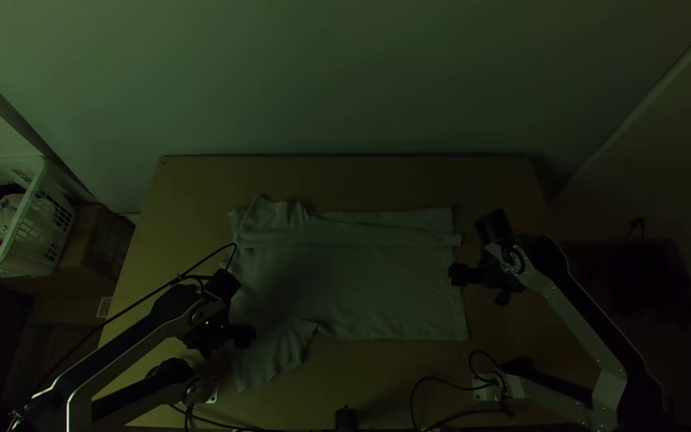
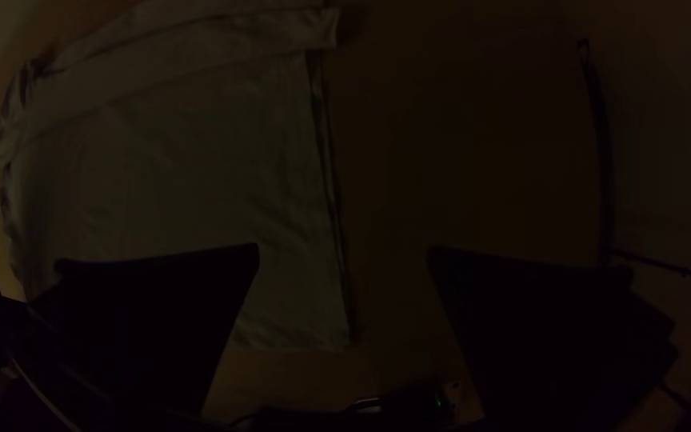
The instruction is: Fold the t-shirt
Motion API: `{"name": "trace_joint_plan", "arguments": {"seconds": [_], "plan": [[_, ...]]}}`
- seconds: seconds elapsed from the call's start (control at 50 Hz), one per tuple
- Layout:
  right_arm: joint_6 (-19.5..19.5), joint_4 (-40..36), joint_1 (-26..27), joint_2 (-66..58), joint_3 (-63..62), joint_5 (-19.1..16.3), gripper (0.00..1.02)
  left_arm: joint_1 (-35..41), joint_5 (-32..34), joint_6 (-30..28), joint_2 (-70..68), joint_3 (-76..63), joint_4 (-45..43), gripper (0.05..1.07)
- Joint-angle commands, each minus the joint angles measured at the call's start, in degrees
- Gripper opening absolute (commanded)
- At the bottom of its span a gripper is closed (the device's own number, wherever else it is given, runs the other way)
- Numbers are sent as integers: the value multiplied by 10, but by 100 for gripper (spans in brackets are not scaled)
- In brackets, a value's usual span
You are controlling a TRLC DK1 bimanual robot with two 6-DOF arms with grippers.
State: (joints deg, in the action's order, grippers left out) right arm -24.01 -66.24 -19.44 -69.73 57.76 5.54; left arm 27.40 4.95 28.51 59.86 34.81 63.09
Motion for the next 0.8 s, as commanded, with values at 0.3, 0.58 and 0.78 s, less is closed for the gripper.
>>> {"name": "trace_joint_plan", "arguments": {"seconds": [0.3, 0.58, 0.78], "plan": [[14, -7, 20, -37, -77, -34, 92, 39, -8, 7, 57, -1, -33, 21], [19, -7, -12, -71, -130, -47, 86, 16, -10, -7, 53, 22, -33, 21], [19, -8, -49, -81, -149, -56, 80, -4, -10, -18, 49, 39, -30, 21]]}}
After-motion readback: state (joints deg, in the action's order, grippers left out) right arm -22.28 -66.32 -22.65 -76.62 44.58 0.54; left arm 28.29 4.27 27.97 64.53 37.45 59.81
